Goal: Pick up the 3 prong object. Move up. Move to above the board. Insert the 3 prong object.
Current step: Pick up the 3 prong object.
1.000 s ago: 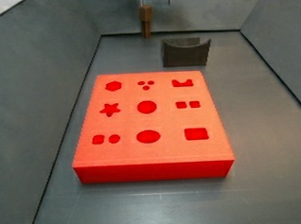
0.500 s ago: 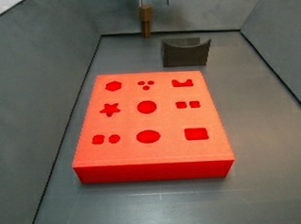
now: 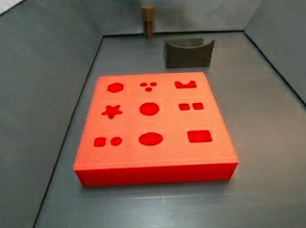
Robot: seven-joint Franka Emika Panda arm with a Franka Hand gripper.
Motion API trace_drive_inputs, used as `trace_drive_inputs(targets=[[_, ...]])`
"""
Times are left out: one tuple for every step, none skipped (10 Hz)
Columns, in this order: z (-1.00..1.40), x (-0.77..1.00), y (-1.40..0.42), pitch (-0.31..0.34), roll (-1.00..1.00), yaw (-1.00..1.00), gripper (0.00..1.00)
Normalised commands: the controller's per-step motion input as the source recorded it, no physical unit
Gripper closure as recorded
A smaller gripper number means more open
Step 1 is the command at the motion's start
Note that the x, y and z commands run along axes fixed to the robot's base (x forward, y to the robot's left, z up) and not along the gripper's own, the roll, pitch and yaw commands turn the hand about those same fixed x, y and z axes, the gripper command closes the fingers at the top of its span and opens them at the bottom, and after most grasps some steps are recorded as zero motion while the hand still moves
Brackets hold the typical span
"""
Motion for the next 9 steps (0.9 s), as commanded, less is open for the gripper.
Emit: trace_drive_inputs(targets=[[-0.67,-0.31,0.00,-0.036,0.18,0.01,0.00],[-0.81,-0.20,0.00,-0.016,0.18,0.03,0.00],[-0.70,-0.17,0.00,-0.014,0.14,0.04,0.00],[-0.56,-0.02,0.00,-0.027,0.06,0.06,0.00],[-0.48,0.00,0.00,-0.047,0.01,0.06,0.00],[-0.02,0.00,0.00,0.000,0.00,0.00,0.00],[0.00,0.00,0.00,0.000,0.00,0.00,0.00],[0.00,0.00,0.00,0.000,0.00,0.00,1.00],[0.00,0.00,0.00,0.000,0.00,0.00,1.00]])
